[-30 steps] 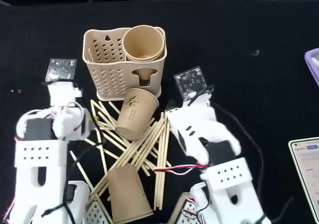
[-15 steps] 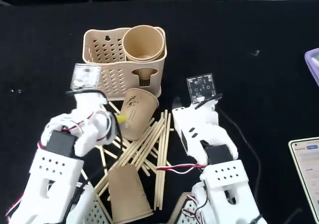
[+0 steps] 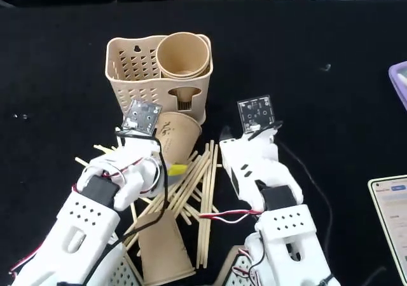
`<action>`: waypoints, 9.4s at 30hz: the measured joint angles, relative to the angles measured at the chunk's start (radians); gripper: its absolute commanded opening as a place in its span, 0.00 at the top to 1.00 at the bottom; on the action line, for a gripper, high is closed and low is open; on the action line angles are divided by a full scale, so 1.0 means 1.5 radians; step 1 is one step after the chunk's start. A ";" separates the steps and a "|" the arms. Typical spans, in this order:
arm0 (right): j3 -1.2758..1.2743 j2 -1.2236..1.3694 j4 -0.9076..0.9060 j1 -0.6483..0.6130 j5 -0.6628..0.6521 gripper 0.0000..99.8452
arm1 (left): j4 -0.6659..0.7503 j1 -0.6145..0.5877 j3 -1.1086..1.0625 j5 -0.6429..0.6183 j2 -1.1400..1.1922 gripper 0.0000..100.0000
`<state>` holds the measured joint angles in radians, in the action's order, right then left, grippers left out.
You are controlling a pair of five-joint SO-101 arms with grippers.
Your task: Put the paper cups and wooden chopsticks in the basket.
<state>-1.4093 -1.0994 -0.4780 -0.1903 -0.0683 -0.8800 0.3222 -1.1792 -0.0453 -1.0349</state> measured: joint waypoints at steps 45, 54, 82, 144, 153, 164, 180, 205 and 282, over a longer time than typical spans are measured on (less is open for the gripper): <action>-0.001 0.000 0.000 0.000 0.000 0.82 | -0.037 -0.031 0.092 -0.044 -0.003 0.68; -0.001 0.000 0.000 0.000 0.000 0.82 | -0.011 -0.017 0.084 -0.044 -0.003 0.68; -0.001 0.000 0.000 0.000 0.000 0.82 | 0.056 -0.011 0.118 0.000 0.205 0.68; -0.101 0.000 0.189 -0.249 0.095 0.74 | -0.275 -0.628 0.278 0.245 0.204 0.71; -0.101 0.000 0.189 -0.250 0.107 0.76 | -0.210 -0.573 0.203 0.153 0.195 0.71; -0.060 0.001 0.128 -0.250 0.130 0.76 | -0.034 -0.552 -0.115 0.041 -0.109 0.71; 0.101 0.242 0.039 -0.251 0.235 0.69 | -0.094 -0.547 -0.267 0.036 -0.467 0.72; 0.080 0.250 0.107 -0.391 0.076 0.99 | -0.124 -0.517 -0.271 0.036 -0.521 0.72; 0.907 0.358 -0.388 -0.124 -0.339 0.99 | -0.124 -0.516 -0.275 0.036 -0.521 0.72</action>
<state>-0.0483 -0.5623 -1.0595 -0.3759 -0.5762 -1.0656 -0.4511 -1.5919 0.0084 -1.8159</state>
